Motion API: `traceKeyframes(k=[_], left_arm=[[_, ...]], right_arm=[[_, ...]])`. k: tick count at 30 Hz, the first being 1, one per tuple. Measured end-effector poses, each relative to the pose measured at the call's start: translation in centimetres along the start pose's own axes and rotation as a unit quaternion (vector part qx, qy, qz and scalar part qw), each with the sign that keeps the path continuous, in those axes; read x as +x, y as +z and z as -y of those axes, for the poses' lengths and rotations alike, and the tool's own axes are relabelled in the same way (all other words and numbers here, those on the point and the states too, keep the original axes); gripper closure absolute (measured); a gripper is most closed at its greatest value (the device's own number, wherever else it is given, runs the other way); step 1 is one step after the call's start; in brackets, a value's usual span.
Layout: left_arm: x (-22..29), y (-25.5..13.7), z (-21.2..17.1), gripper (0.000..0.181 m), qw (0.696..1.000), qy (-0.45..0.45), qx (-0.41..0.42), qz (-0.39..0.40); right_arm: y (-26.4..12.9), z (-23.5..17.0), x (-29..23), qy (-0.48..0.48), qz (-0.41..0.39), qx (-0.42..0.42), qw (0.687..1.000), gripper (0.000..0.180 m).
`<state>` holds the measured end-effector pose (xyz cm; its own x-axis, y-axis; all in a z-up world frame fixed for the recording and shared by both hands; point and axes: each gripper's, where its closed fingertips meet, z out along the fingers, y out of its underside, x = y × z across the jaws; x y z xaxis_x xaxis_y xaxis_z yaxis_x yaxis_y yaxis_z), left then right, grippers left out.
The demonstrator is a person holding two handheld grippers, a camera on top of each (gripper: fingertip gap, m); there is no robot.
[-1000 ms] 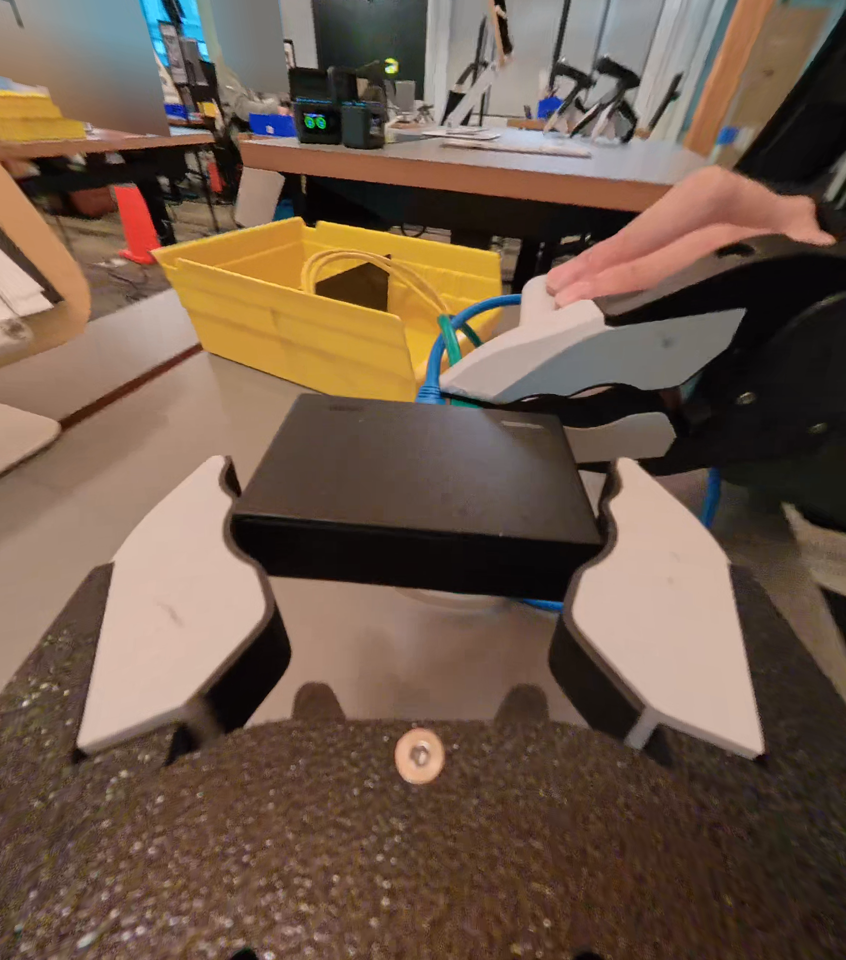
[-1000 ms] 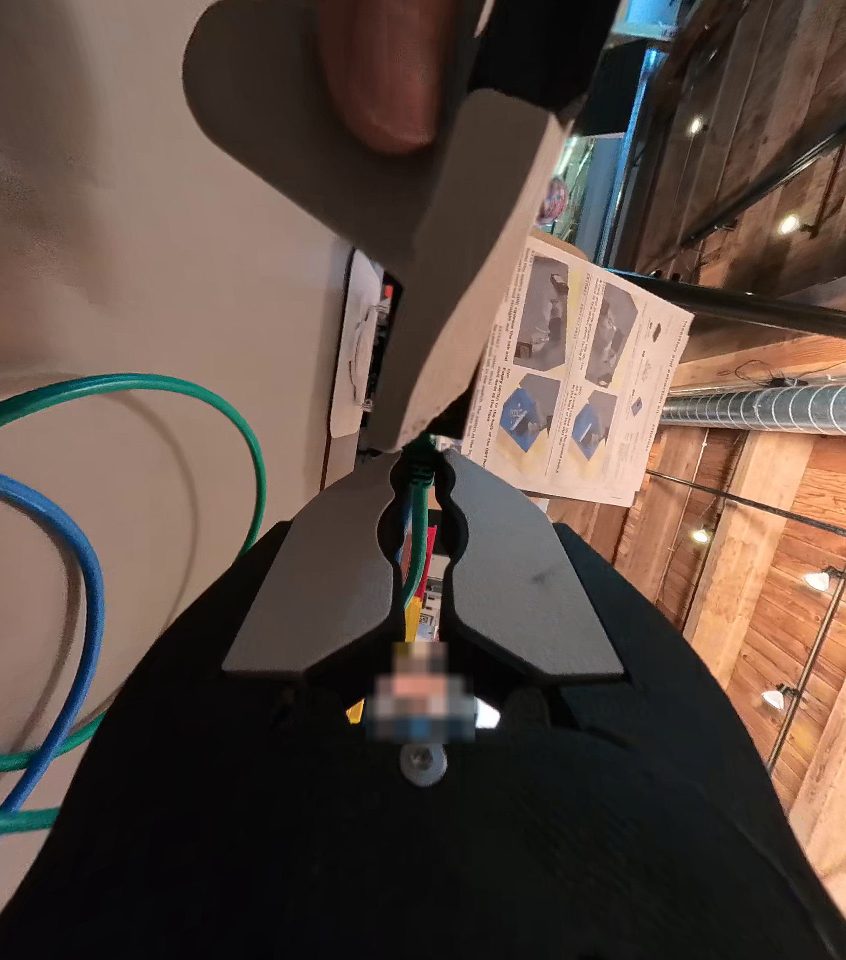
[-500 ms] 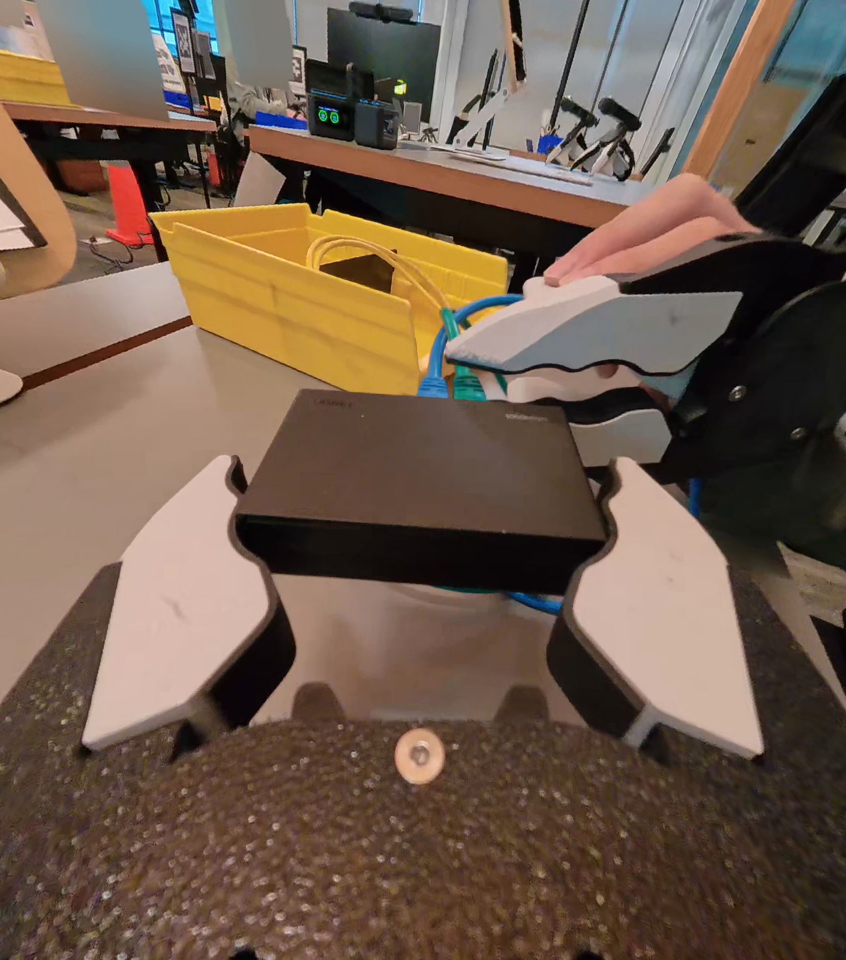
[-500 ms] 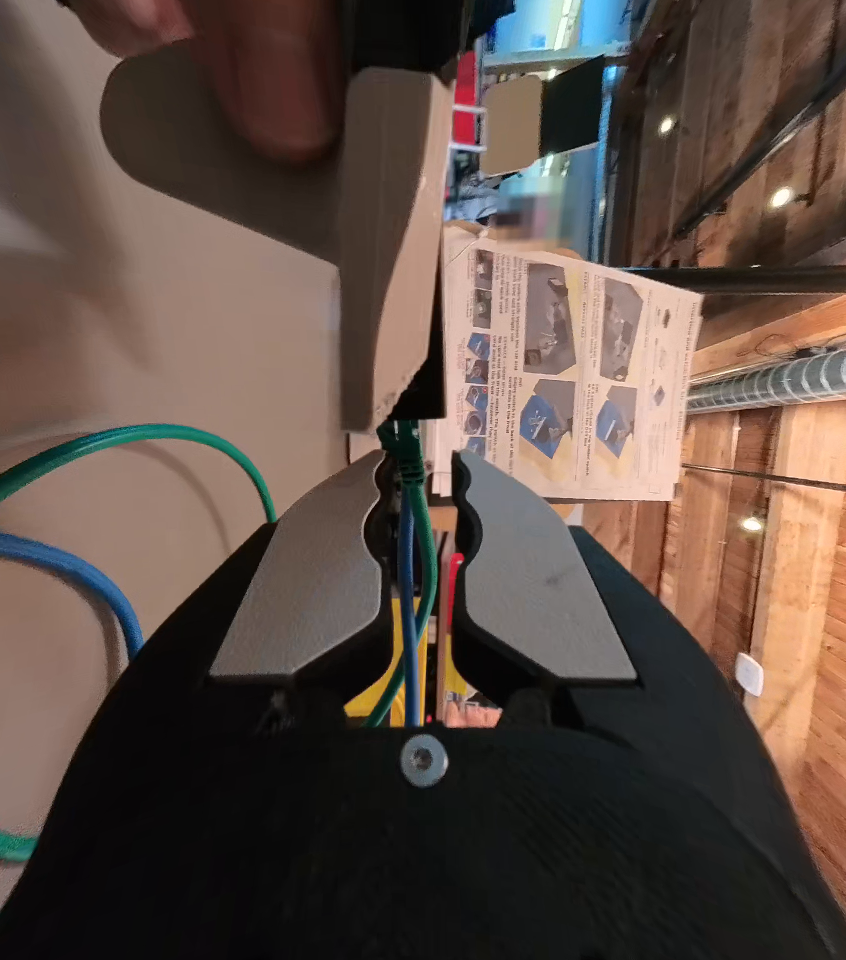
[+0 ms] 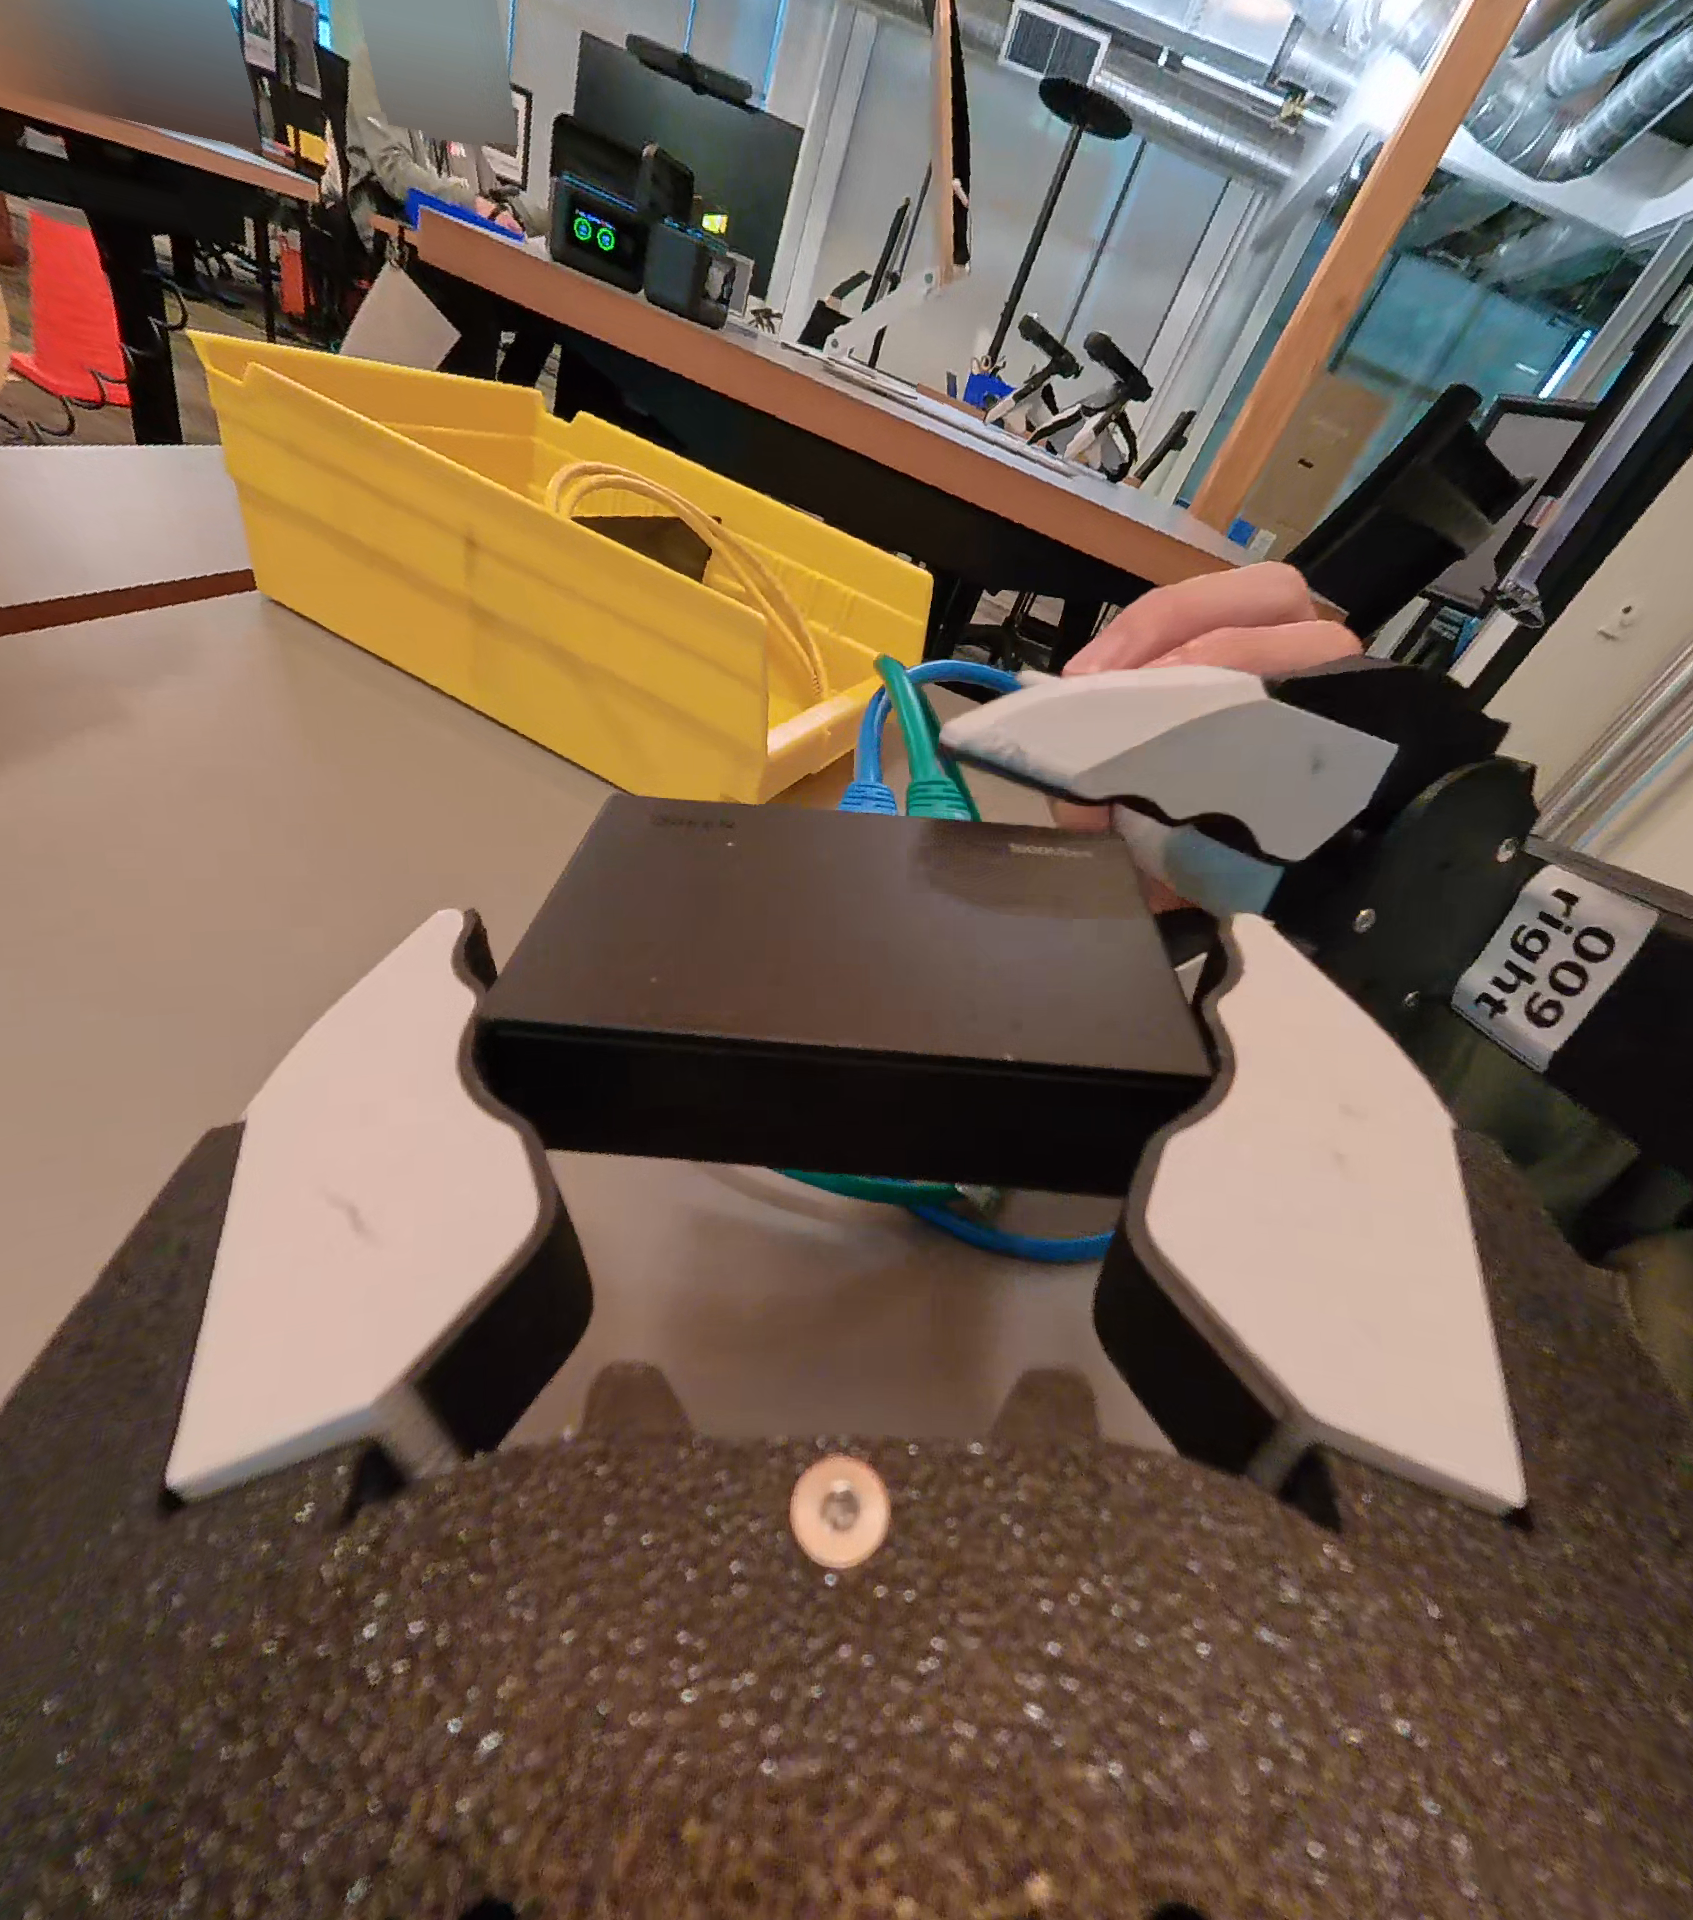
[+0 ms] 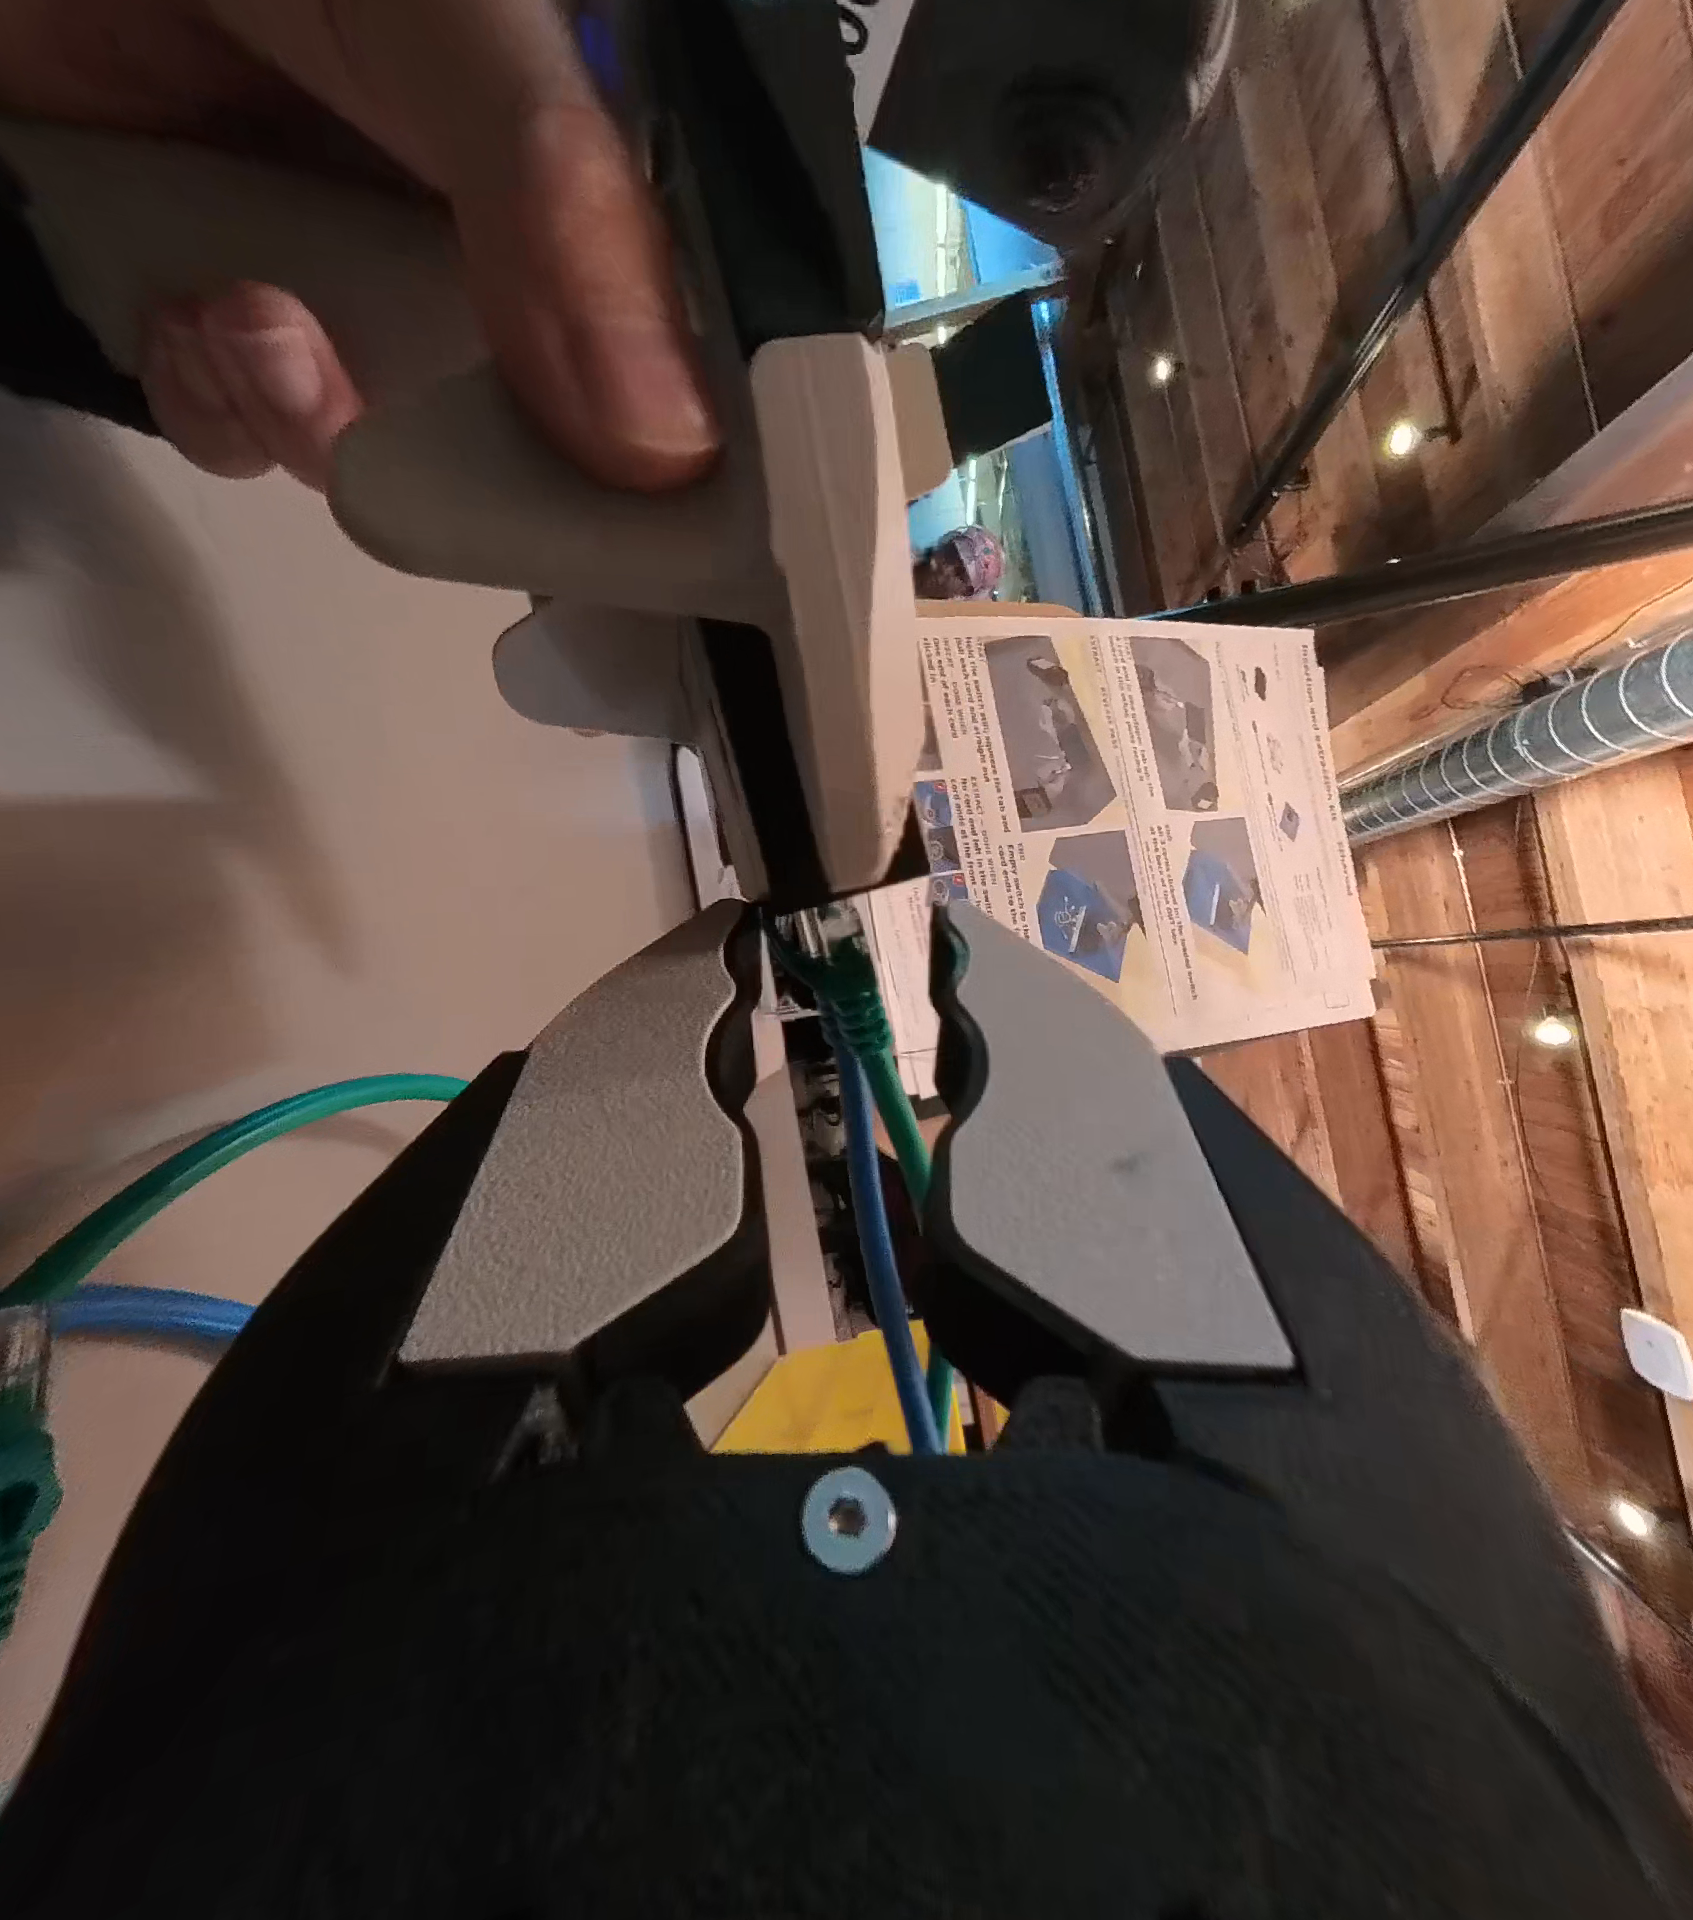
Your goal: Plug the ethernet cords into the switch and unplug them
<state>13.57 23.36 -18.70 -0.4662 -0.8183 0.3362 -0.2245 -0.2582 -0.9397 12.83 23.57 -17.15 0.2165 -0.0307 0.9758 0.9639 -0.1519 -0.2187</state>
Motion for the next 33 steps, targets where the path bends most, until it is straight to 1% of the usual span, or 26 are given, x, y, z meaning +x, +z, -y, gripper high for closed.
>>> traceKeyframes(k=[1, 4, 6, 13, 20, 23, 28, 33], left_arm=[[0.0, 0.0, 0.0, 0.057, 1.0, -0.005, 0.002, -0.004], [0.0, 0.0, 0.0, 0.057, 1.0, -0.013, -0.001, -0.009], [0.0, 0.0, -0.1, 0.057, 1.0, -0.017, -0.002, -0.01], [-0.5, -0.2, -0.4, 0.057, 1.0, -0.027, -0.009, -0.006], [-1.0, -0.4, -0.9, 0.057, 0.999, -0.029, -0.016, -0.002], [-1.0, -0.5, -0.9, 0.057, 0.999, -0.028, -0.018, -0.002], [-1.2, -0.6, -0.9, 0.057, 0.999, -0.038, -0.013, -0.002], [-1.4, -0.9, -0.6, 0.057, 0.999, -0.05, -0.004, -0.003]], right_arm=[[0.0, 0.1, -0.2, 0.005, 0.007, 0.001, 1.0, 0.155], [0.0, 0.2, -0.6, 0.003, 0.011, 0.006, 1.0, 0.16], [-0.1, 0.2, -0.6, -0.003, 0.008, 0.007, 1.0, 0.16], [0.4, 0.2, -1.2, -0.031, 0.034, 0.001, 0.999, 0.162], [0.6, 0.0, -1.8, -0.044, 0.075, -0.014, 0.996, 0.164], [0.6, 0.1, -1.8, -0.059, 0.068, -0.015, 0.996, 0.164], [0.9, 0.1, -1.9, -0.057, 0.08, -0.024, 0.995, 0.164], [1.2, 0.2, -1.9, -0.076, 0.056, -0.021, 0.995, 0.165]])
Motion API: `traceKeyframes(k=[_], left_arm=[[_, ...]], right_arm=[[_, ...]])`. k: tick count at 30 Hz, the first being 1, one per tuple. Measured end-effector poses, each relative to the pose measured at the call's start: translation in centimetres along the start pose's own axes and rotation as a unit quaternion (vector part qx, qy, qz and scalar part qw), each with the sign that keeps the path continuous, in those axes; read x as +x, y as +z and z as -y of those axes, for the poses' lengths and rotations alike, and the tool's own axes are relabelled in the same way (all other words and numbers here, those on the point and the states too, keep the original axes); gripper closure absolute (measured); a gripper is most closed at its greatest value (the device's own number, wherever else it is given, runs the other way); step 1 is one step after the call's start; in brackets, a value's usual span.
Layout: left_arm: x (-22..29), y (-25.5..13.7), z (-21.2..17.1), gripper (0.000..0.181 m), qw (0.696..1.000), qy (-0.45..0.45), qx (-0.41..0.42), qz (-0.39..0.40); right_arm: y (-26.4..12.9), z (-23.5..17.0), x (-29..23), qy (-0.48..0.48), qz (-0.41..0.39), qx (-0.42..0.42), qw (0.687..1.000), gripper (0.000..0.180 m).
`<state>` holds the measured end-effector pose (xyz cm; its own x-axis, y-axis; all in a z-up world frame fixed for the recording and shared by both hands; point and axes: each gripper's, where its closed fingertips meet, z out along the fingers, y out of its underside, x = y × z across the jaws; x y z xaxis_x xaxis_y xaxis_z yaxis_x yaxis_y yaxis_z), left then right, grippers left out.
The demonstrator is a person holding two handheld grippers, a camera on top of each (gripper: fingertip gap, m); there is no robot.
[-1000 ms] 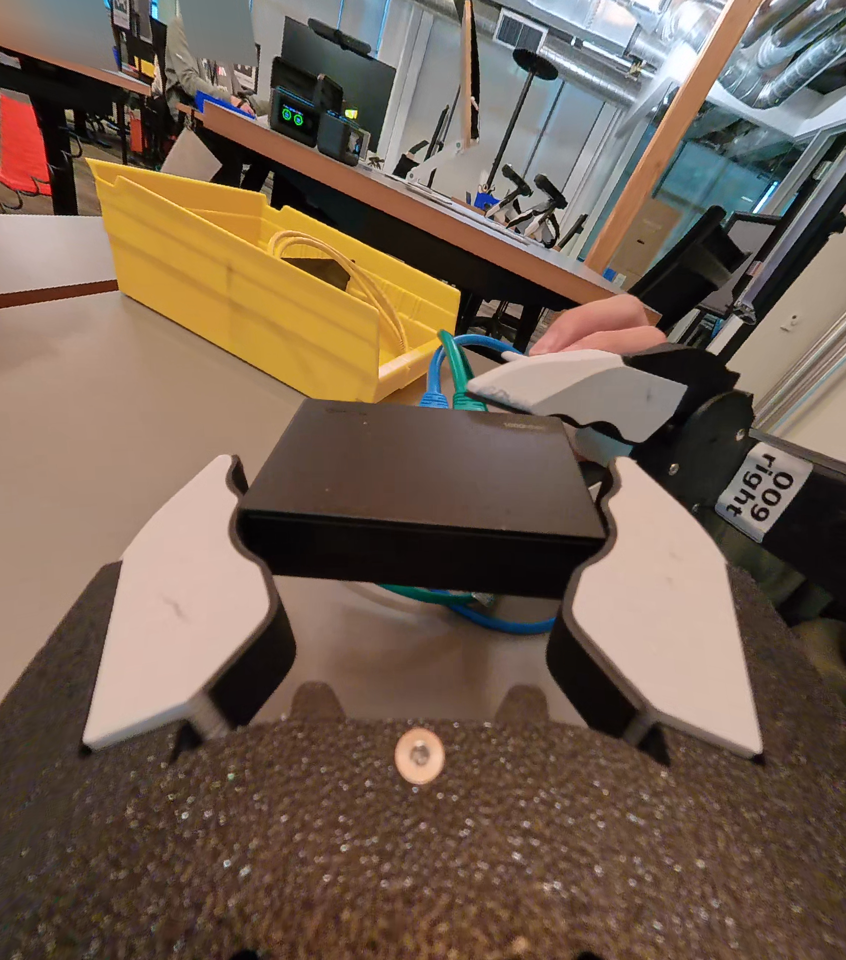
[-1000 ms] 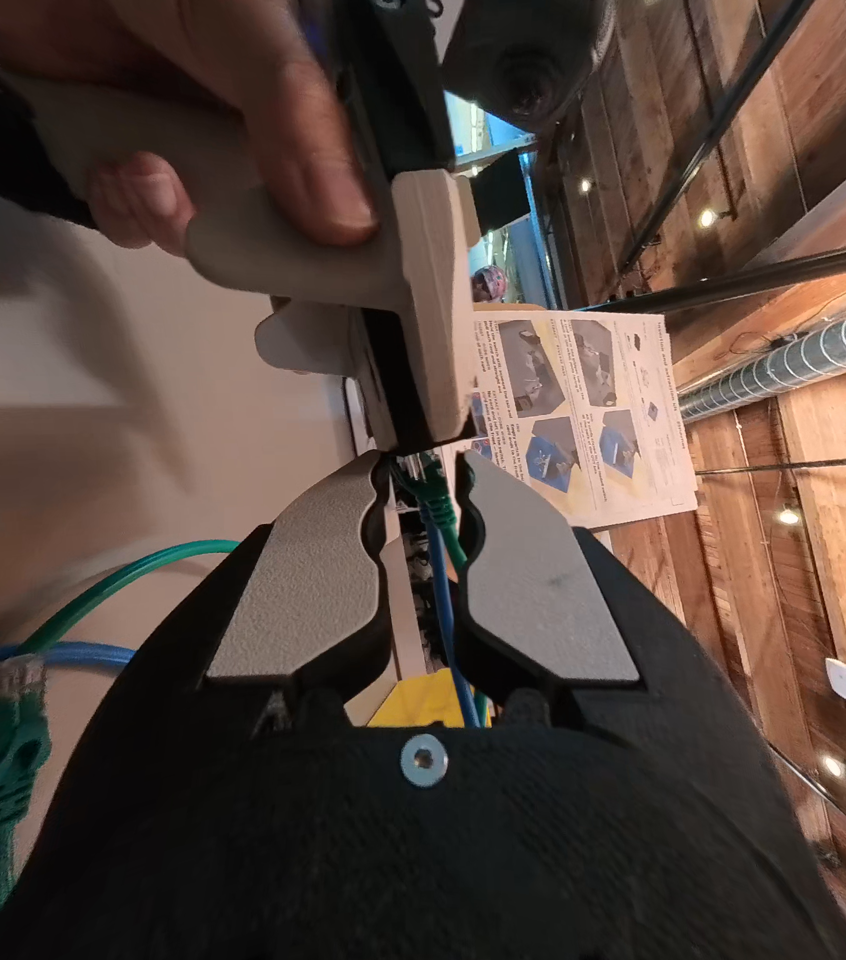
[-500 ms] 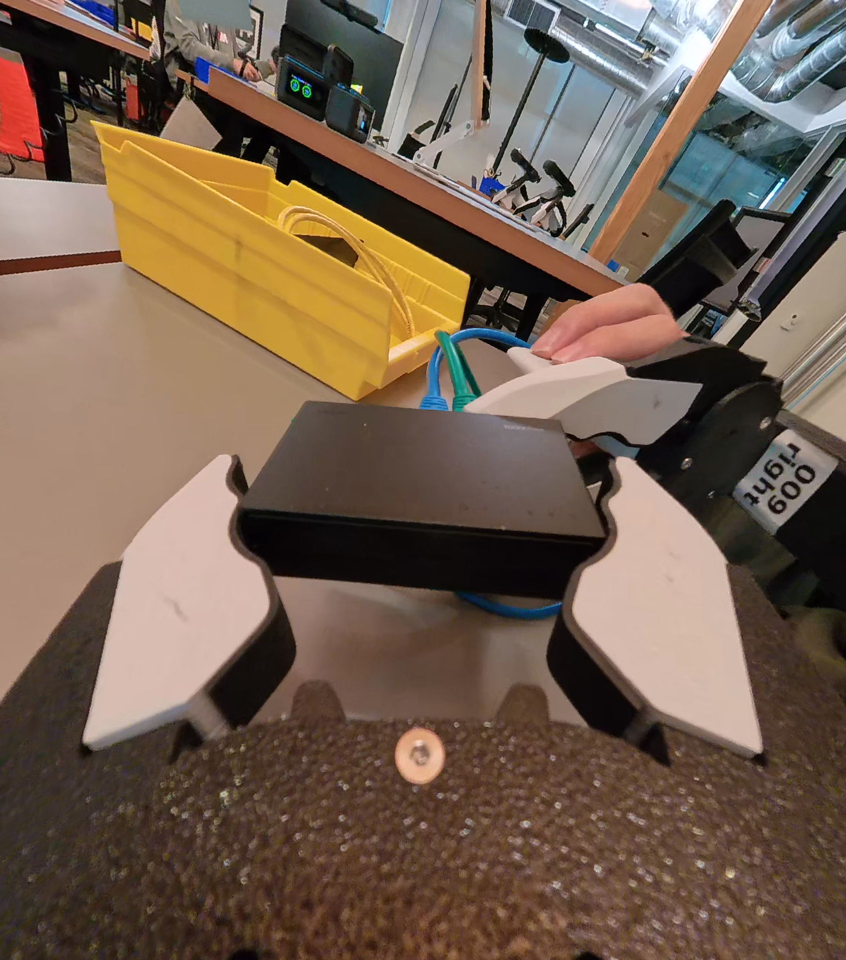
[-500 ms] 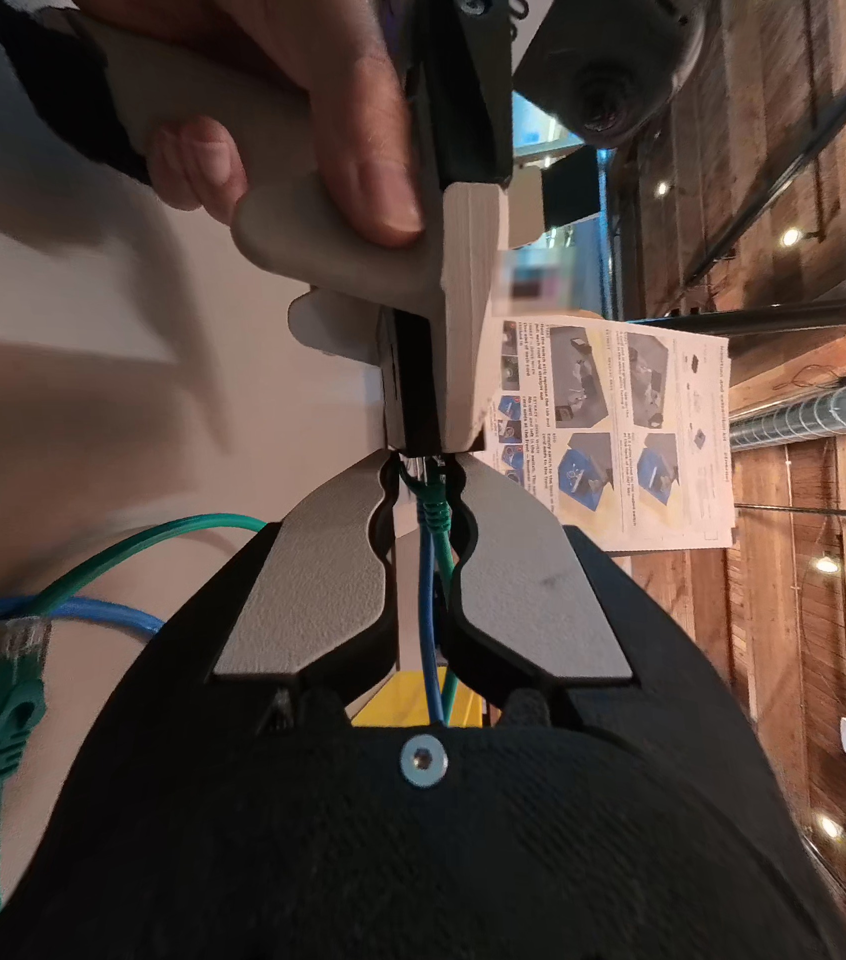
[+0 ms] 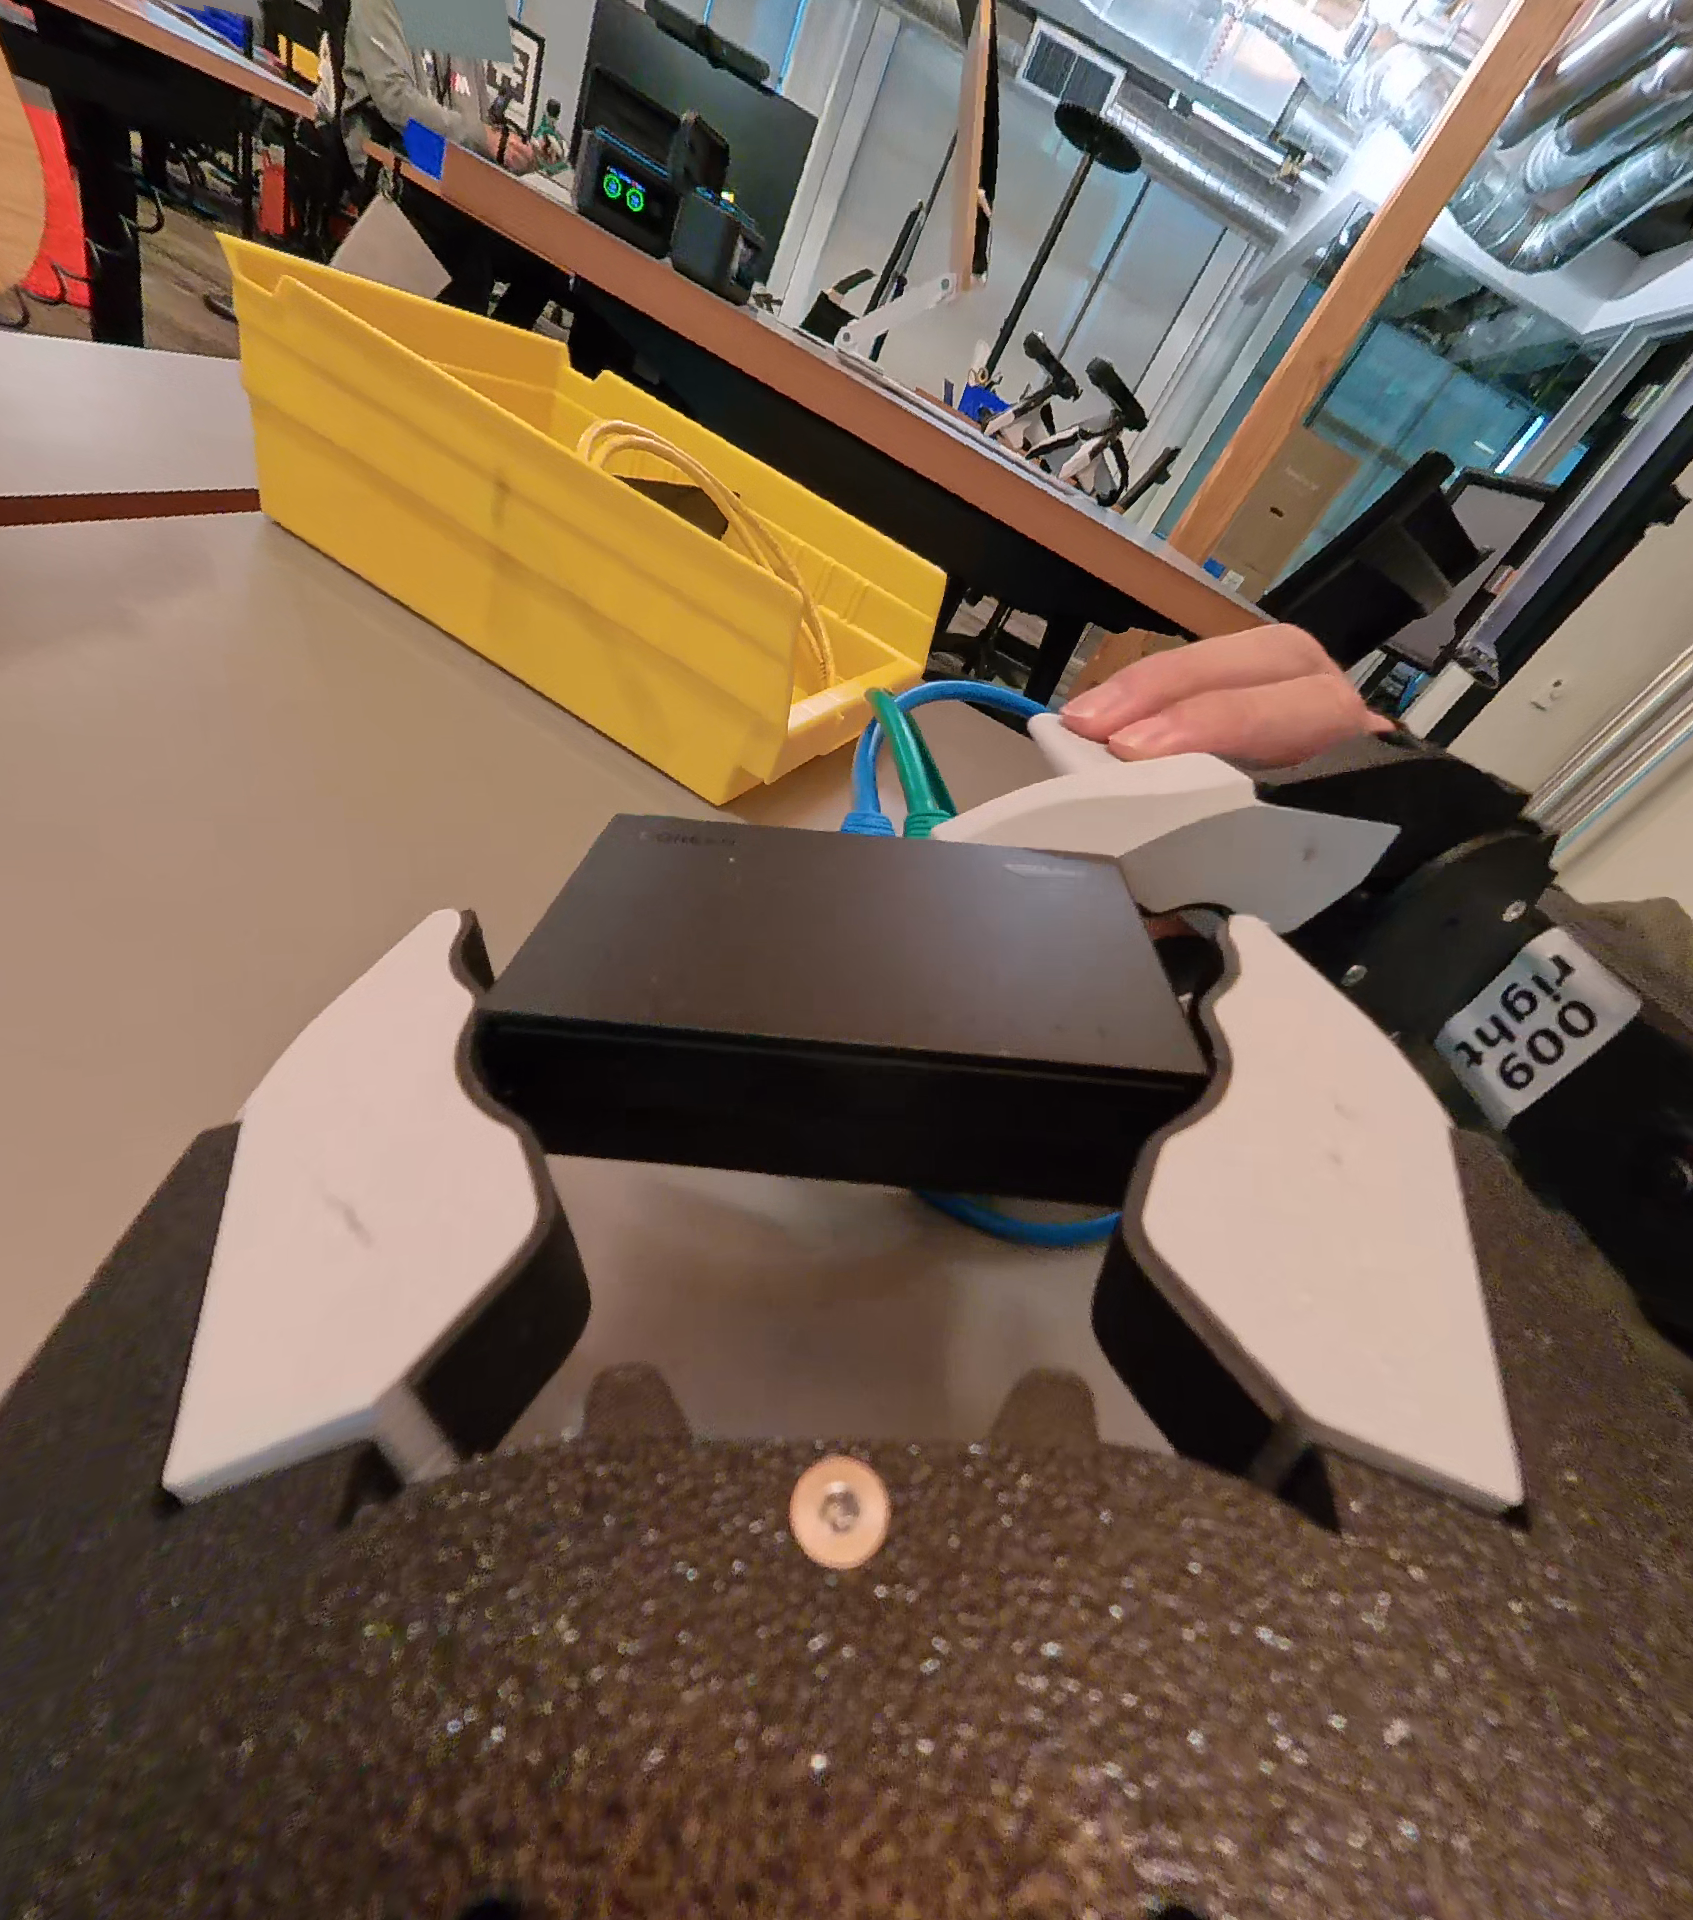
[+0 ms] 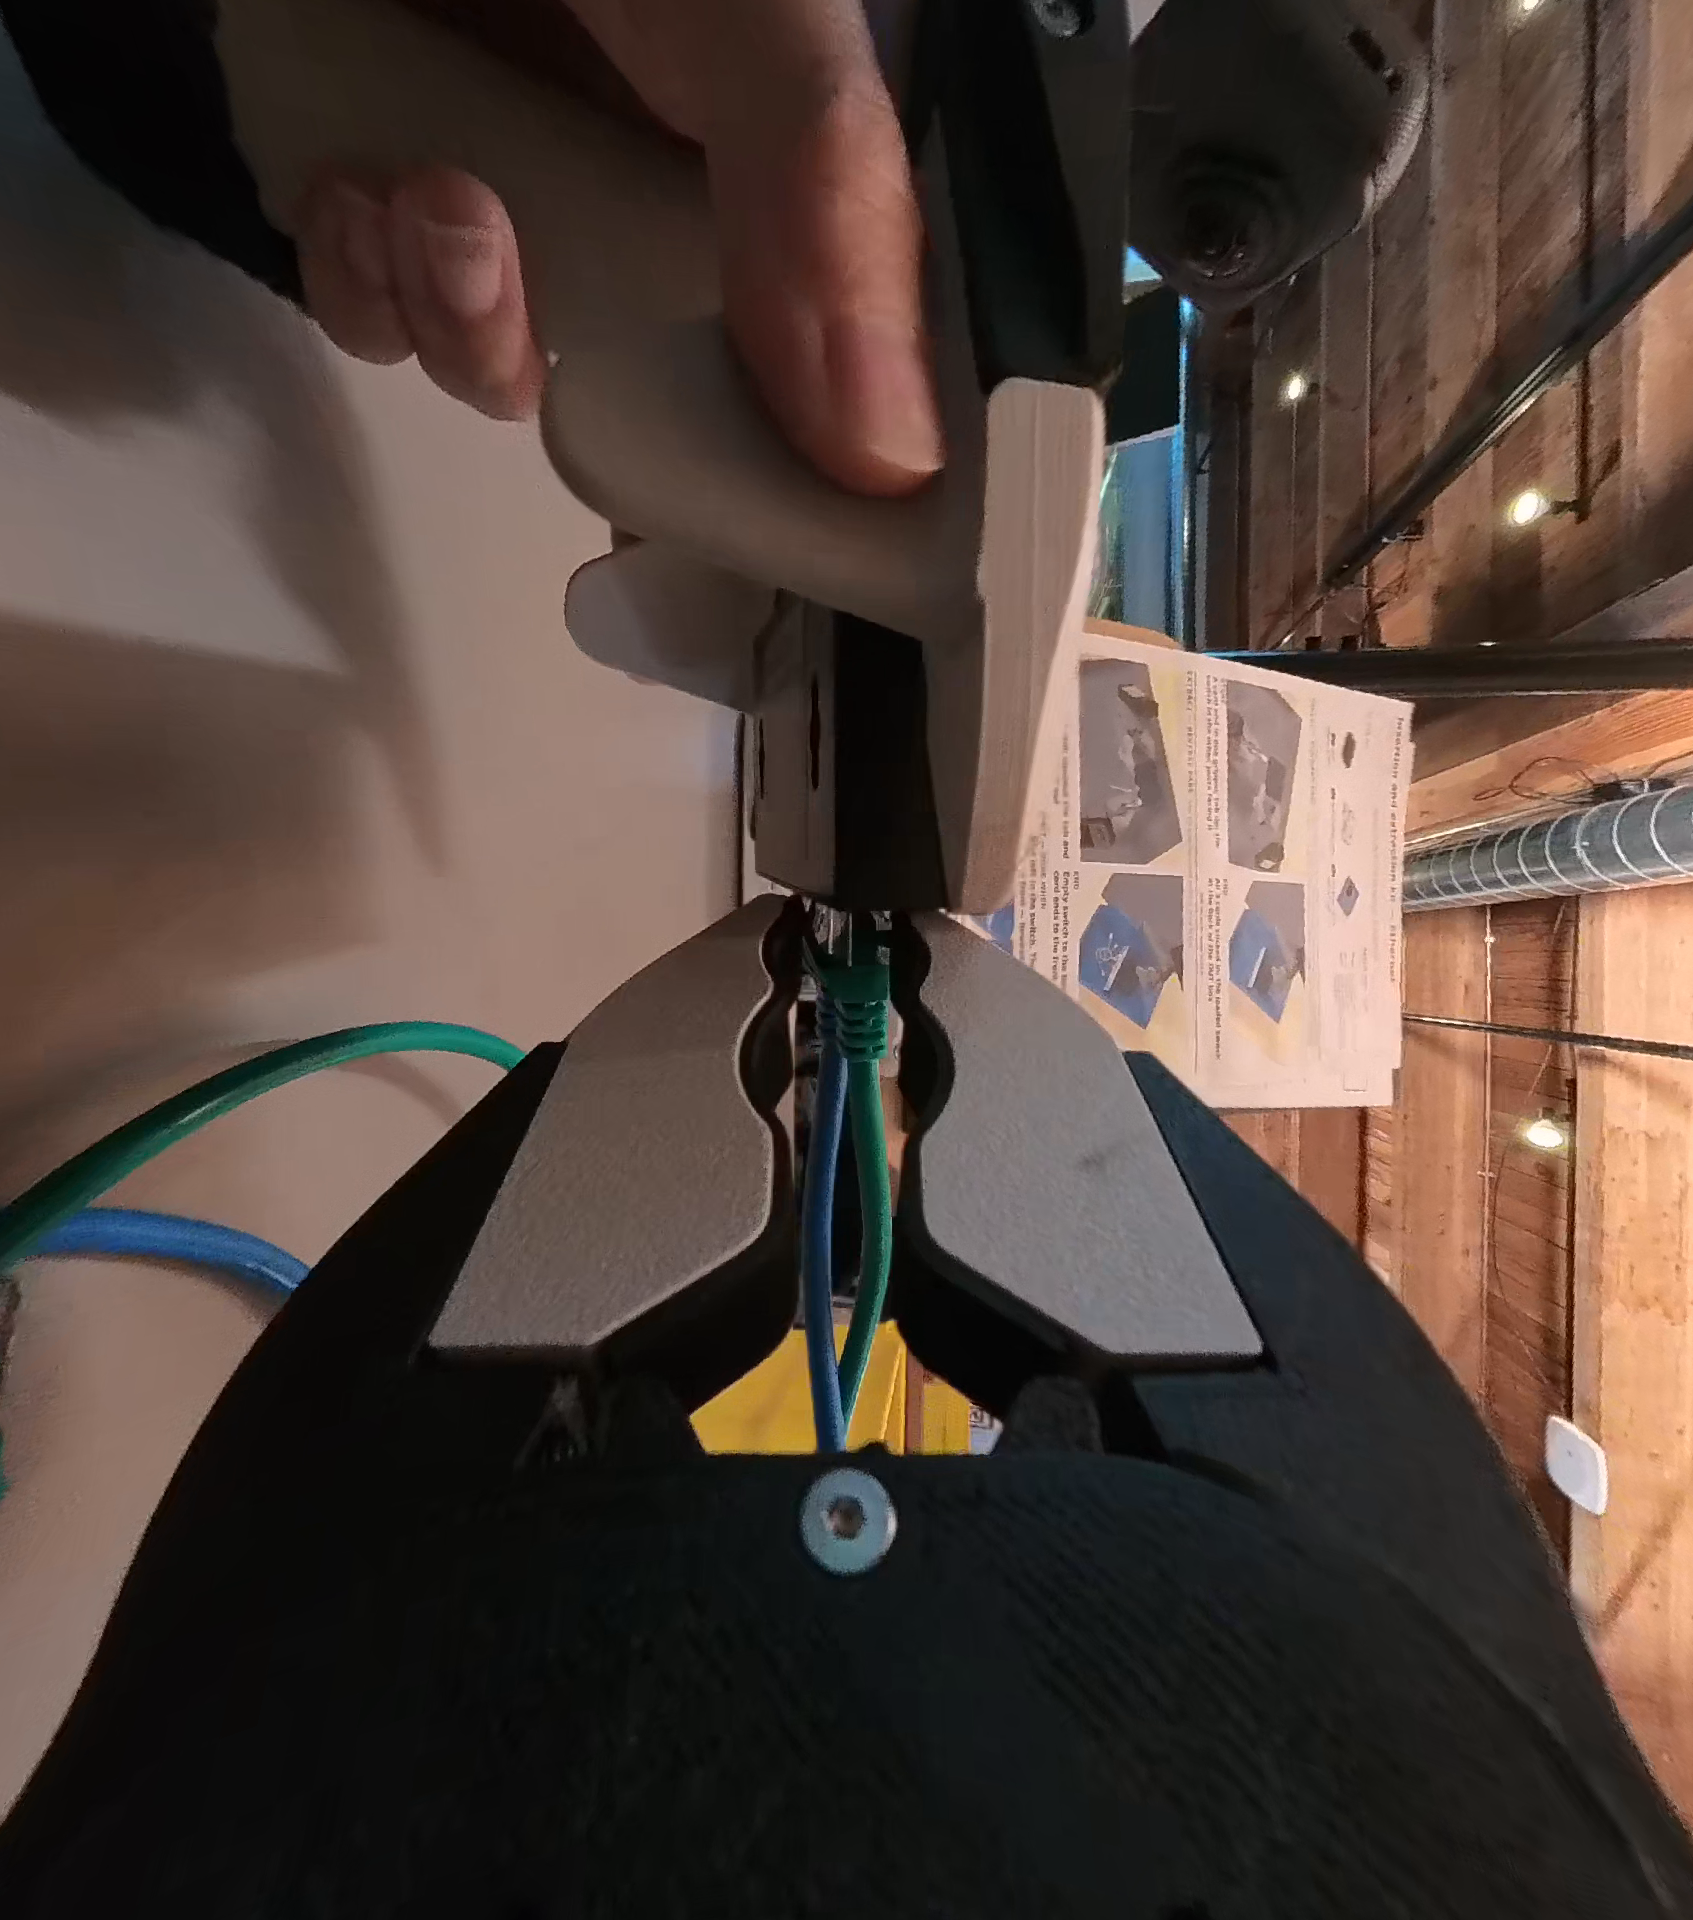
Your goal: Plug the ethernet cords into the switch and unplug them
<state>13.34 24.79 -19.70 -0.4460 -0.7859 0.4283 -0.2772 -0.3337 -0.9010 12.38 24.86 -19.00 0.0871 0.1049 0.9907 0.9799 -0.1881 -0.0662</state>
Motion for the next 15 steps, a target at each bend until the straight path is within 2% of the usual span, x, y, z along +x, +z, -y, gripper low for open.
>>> traceKeyframes(k=[15], left_arm=[[-0.49, -0.13, -0.09, 0.056, 1.0, -0.012, 0.004, 0.002]], right_arm=[[0.47, -0.15, -0.21, 0.014, 0.029, 0.0, 0.999, 0.166]])
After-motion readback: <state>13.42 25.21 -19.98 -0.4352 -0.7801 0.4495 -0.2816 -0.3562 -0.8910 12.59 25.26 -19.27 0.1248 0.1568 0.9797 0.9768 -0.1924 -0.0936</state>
